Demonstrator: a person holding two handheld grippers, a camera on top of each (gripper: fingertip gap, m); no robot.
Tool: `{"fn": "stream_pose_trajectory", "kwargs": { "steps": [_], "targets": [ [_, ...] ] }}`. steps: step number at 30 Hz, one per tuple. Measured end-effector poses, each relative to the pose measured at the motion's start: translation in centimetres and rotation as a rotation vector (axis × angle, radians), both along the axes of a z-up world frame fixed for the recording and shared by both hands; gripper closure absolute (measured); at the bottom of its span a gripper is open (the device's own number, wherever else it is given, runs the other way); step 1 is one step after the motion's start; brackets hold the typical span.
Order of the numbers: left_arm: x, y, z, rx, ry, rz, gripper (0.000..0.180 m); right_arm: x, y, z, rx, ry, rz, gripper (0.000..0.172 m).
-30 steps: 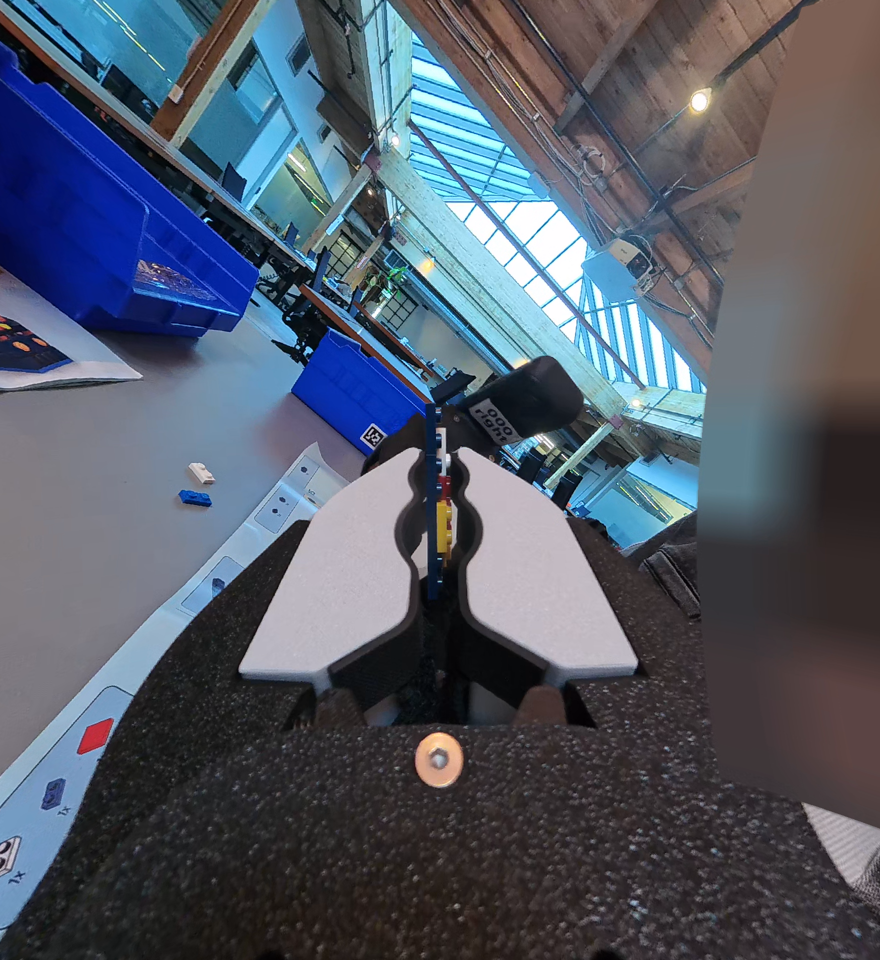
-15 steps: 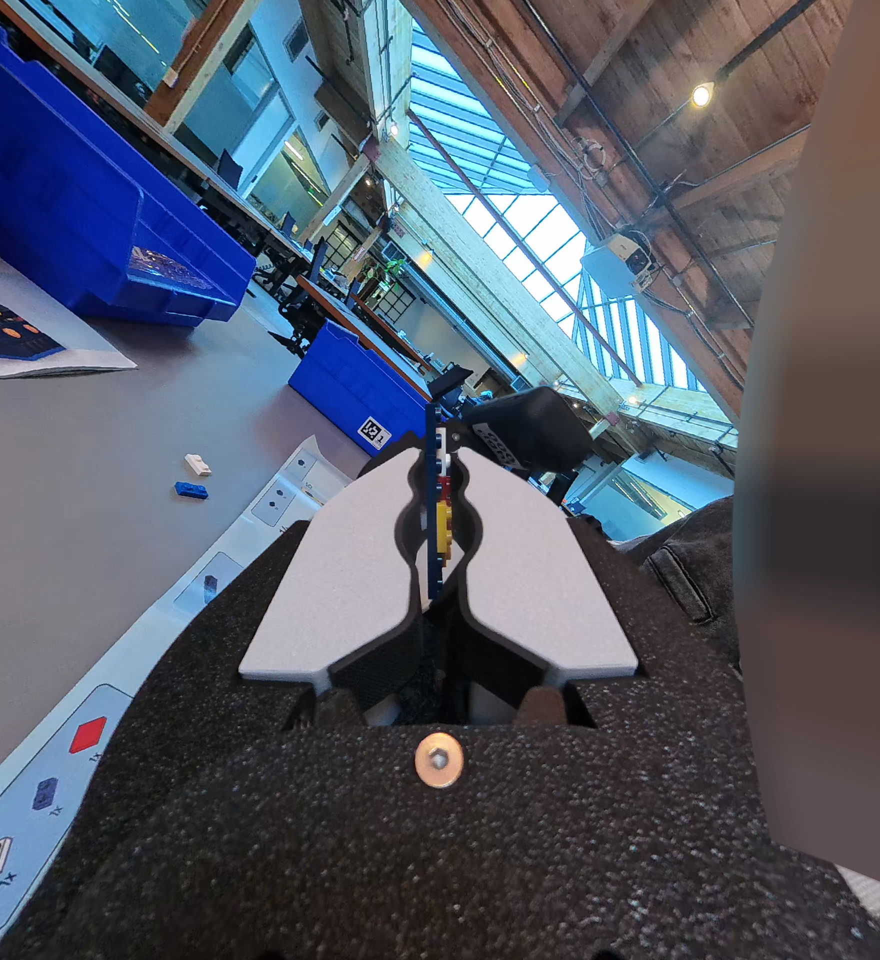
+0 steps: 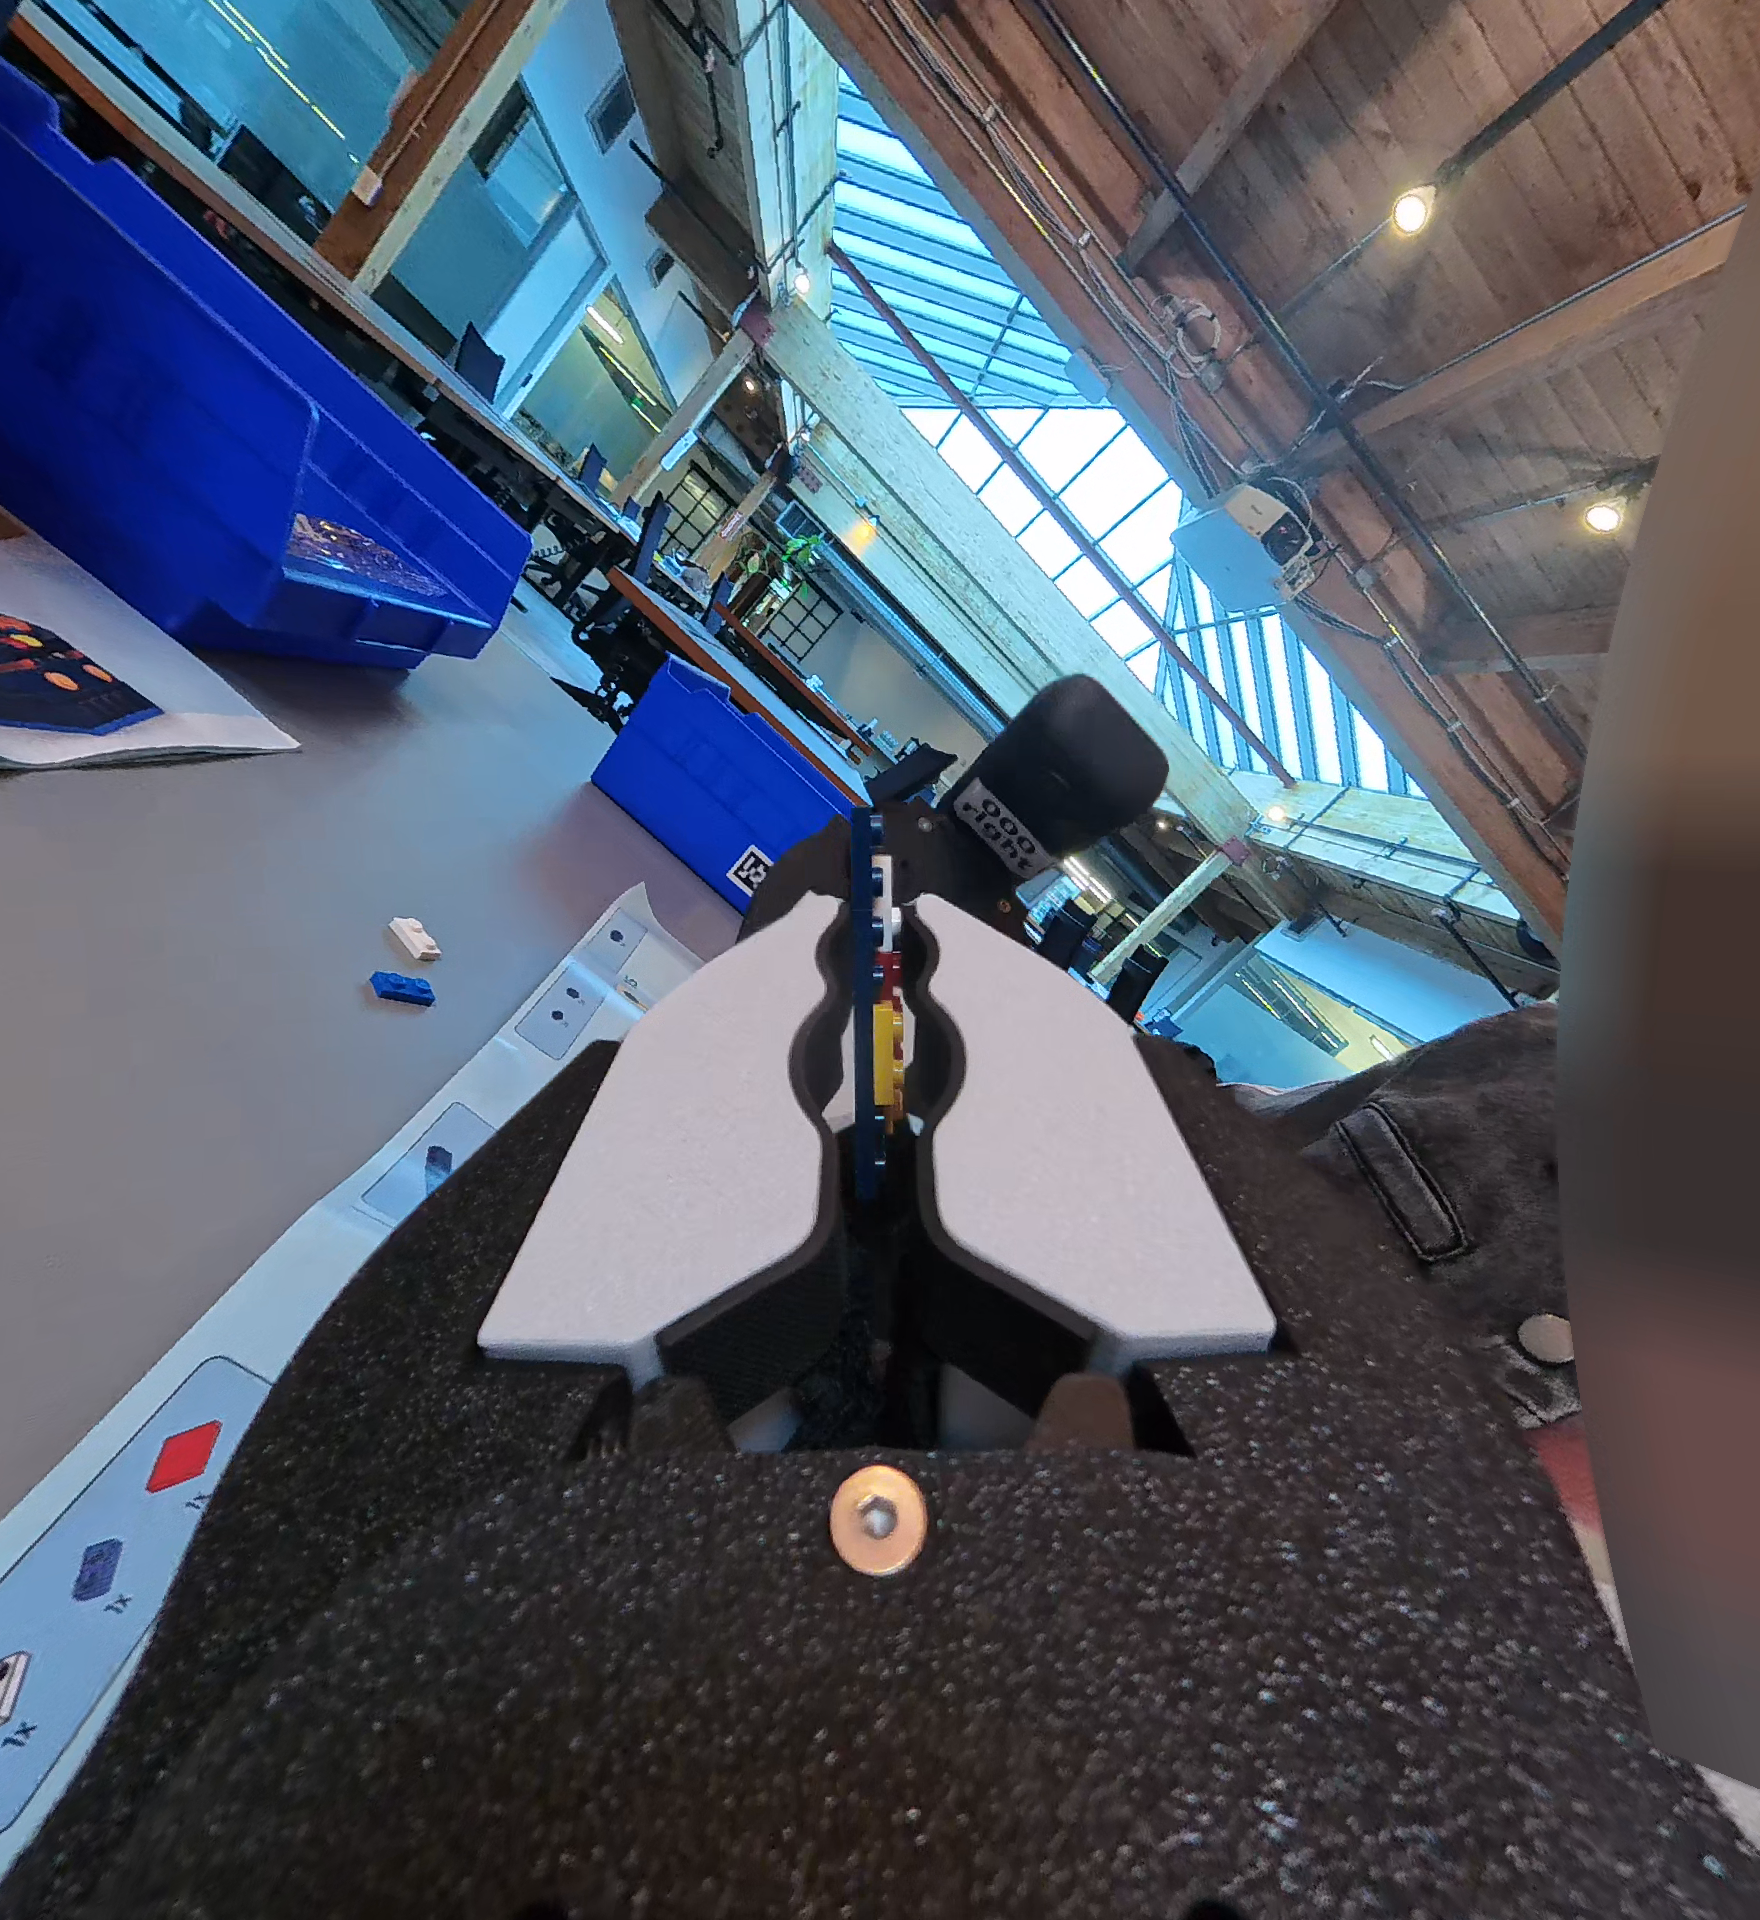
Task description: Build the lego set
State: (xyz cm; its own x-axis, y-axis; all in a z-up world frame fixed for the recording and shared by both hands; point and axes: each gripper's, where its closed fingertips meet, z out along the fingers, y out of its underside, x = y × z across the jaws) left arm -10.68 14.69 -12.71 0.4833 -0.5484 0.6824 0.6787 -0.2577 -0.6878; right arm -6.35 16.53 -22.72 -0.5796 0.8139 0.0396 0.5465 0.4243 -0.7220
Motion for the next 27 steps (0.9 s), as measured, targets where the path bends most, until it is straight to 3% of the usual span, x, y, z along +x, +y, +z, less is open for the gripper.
{"fn": "stream_pose_trajectory", "kwargs": {
  "steps": [2,5,7,10,13,17,27],
  "targets": [
    [-0.1,0.0,0.1,0.006,0.006,0.010,0.173,-0.1,-0.6,0.2,-0.014,-0.019,0.041,0.158],
    [0.0,-0.1,0.1,0.007,0.005,0.002,0.173,-0.4,-0.9,0.0,0.112,-0.025,0.289,0.157],
    [0.1,0.0,-0.1,-0.001,0.012,-0.002,0.173,-1.3,0.1,-0.5,0.167,-0.088,0.371,0.153],
    [-0.6,0.0,-0.1,0.004,0.035,0.046,0.173,-2.3,0.6,-0.9,0.129,-0.238,0.337,0.140],
    [-1.4,0.1,-0.4,-0.014,0.094,0.099,0.173,-3.1,1.6,-1.1,0.189,-0.241,0.123,0.147],
    [-1.0,0.3,-0.9,-0.043,0.118,0.089,0.173,-2.4,0.4,-1.3,0.098,-0.211,-0.017,0.145],
    [-0.8,0.5,-2.0,-0.119,0.093,0.060,0.173,-2.7,0.3,-2.5,0.078,-0.224,-0.037,0.150]
  ]
}}
